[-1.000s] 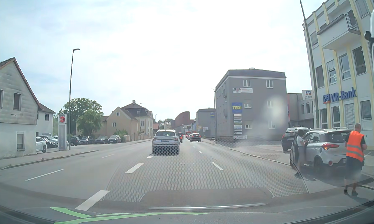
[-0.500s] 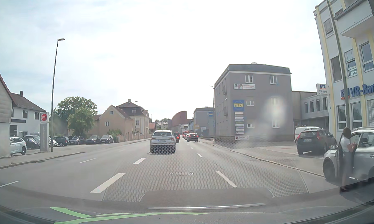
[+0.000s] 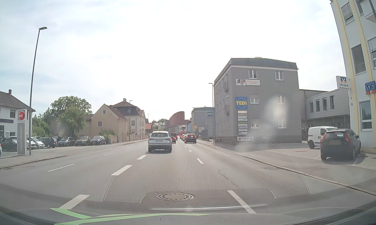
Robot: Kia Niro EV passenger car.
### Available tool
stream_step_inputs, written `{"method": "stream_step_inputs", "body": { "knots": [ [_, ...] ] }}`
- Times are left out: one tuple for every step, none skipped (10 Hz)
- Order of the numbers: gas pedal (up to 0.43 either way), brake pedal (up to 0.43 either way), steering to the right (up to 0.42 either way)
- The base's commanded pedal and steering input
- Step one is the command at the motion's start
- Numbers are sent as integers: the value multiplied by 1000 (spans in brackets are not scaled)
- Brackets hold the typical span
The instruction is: Follow the waypoints while adhering to traffic rules and regulations
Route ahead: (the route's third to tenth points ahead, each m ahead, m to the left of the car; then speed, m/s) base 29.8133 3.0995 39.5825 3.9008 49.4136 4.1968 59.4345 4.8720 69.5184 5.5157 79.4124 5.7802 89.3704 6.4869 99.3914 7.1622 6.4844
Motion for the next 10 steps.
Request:
{"method": "stream_step_inputs", "body": {
  "knots": [
    [98, 0, 20],
    [110, 0, 20],
    [110, 0, 19],
    [110, 0, 20],
    [110, 0, 20],
    [110, 0, 20],
    [110, 0, 19],
    [110, 0, 20],
    [59, 0, 20],
    [0, 0, 20]
  ]
}}
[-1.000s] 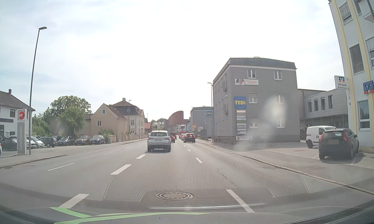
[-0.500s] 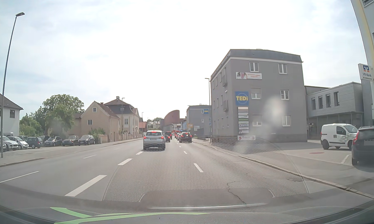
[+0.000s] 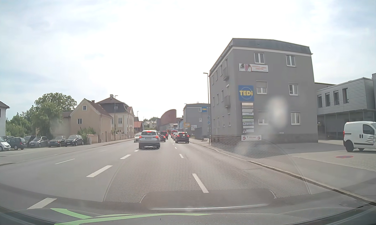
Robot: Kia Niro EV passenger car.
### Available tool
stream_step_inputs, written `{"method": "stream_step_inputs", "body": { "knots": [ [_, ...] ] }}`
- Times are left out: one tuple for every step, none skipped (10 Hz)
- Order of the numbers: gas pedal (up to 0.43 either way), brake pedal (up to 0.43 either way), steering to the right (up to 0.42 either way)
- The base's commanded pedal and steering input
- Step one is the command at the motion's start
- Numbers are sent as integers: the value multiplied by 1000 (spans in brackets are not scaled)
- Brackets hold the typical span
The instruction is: Follow the waypoints while adhering to traffic rules and regulations
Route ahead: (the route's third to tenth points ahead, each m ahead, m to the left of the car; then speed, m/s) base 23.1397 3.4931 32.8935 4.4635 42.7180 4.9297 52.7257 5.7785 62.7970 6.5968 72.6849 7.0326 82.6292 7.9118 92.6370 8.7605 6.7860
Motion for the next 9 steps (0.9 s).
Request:
{"method": "stream_step_inputs", "body": {
  "knots": [
    [0, 0, 20],
    [0, 0, 20],
    [0, 0, 20],
    [0, 0, 20],
    [0, 0, 19],
    [0, 0, 18],
    [0, 0, 17],
    [0, 0, 17],
    [0, 0, 16]
  ]
}}
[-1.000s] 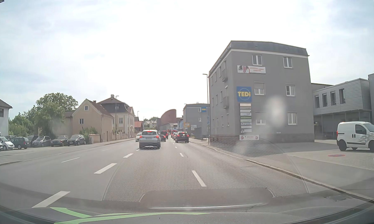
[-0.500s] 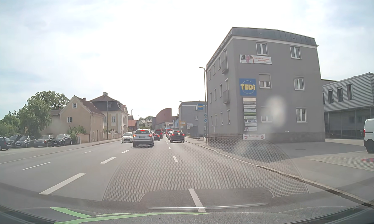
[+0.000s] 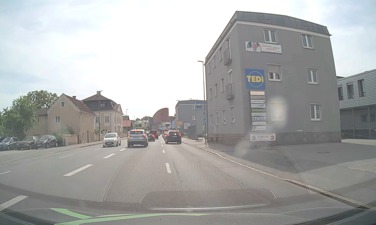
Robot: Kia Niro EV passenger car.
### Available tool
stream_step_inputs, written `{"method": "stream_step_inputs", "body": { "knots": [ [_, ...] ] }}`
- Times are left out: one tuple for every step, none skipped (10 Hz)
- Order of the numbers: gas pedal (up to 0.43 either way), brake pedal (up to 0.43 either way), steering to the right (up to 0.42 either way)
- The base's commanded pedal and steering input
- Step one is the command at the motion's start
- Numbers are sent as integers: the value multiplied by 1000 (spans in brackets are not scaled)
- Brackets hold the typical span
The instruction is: Follow the waypoints while adhering to traffic rules and regulations
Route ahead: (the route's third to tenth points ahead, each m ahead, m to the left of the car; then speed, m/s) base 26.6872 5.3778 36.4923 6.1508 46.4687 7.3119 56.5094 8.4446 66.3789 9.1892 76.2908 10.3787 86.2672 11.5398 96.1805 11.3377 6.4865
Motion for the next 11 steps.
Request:
{"method": "stream_step_inputs", "body": {
  "knots": [
    [0, 0, 15],
    [0, 0, 14],
    [0, 0, 12],
    [0, 0, 10],
    [0, 0, 10],
    [0, 0, 8],
    [0, 0, 0],
    [0, 0, -6],
    [0, 0, -12],
    [0, 0, -20],
    [0, 0, -25]
  ]
}}
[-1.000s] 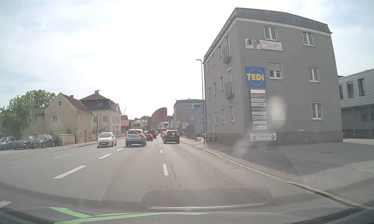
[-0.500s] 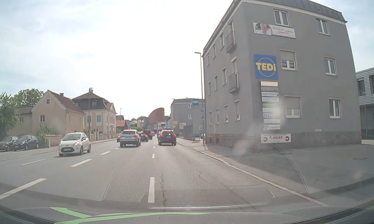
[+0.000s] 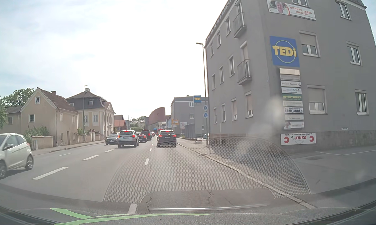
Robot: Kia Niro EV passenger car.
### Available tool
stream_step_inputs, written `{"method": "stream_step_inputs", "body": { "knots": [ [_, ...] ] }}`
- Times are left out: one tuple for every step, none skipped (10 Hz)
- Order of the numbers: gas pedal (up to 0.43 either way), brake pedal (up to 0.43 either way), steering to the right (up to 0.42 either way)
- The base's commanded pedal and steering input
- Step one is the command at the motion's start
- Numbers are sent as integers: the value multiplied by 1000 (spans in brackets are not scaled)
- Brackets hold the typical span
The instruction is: Follow the waypoints while adhering to traffic rules and regulations
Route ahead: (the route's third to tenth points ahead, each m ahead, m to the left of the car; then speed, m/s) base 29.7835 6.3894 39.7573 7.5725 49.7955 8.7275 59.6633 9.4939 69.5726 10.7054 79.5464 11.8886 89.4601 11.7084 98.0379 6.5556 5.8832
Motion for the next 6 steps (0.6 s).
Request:
{"method": "stream_step_inputs", "body": {
  "knots": [
    [0, 0, -27],
    [0, 0, -27],
    [0, 0, -27],
    [0, 0, -28],
    [0, 0, -30],
    [0, 0, -31]
  ]
}}
